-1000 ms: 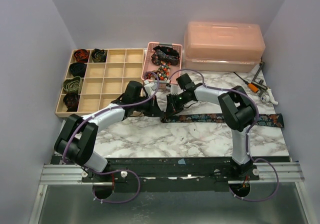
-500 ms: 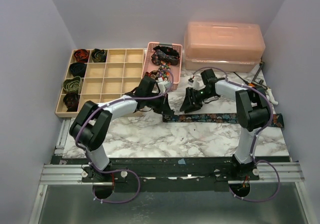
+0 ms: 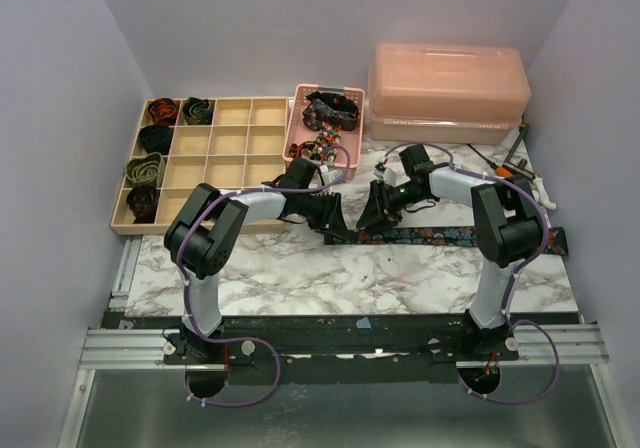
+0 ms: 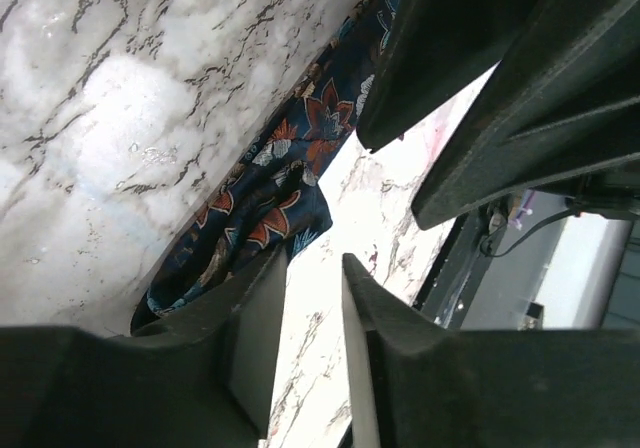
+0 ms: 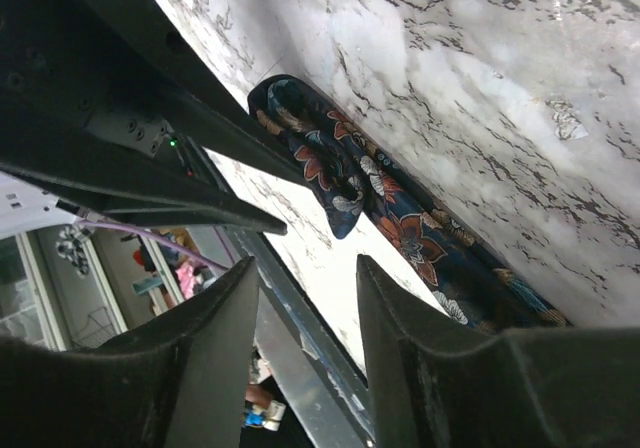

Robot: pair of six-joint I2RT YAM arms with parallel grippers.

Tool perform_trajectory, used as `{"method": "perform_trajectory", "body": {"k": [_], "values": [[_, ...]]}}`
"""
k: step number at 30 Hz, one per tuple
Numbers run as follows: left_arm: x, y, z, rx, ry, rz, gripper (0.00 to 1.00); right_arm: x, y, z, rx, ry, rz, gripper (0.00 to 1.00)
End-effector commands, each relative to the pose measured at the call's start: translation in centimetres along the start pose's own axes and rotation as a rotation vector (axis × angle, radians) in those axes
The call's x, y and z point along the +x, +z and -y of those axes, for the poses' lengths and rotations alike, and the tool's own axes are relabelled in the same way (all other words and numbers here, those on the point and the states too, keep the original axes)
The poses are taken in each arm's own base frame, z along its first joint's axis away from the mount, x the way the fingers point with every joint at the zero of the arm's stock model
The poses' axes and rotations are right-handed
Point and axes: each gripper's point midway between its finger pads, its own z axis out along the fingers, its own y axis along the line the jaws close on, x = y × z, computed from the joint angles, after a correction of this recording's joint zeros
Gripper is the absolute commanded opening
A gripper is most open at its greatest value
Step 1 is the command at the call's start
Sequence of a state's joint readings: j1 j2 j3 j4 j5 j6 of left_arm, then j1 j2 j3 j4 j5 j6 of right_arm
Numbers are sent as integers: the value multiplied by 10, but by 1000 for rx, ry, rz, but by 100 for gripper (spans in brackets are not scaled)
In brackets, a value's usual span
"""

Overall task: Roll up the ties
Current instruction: Roll the tie at the center of the board.

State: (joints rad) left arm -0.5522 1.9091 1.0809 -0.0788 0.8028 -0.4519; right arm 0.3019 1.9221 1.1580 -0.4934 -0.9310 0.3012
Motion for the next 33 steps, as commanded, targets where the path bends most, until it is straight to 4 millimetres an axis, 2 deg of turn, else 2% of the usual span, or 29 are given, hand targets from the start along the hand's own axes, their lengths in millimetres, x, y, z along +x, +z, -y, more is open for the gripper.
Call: {"method": "perform_trajectory", "body": {"k": [1,6,13,19,23,27,33], "values": [[-4,-1,10,78,-30,-14,29,0,7,5,-15,31,-4,43],[-4,0,11,87,-30,-13,23,-2,16,11,12,23,-10,33],[-5,2,7,76,-31,-11,20,2,27,22,66,-3,-38,35],[-5,1,6,73,-15,-14,19,0,35,54,188,0,-47,27],[-10,-13,12,68,36,22,24,3,35,67,244,9,-55,20],[-11,-24,2,47,19,52,24,6,35,75,276,15,-67,17],[-13,-13,-24,-33,-21,36,22,6,34,75,284,18,-66,15]]}}
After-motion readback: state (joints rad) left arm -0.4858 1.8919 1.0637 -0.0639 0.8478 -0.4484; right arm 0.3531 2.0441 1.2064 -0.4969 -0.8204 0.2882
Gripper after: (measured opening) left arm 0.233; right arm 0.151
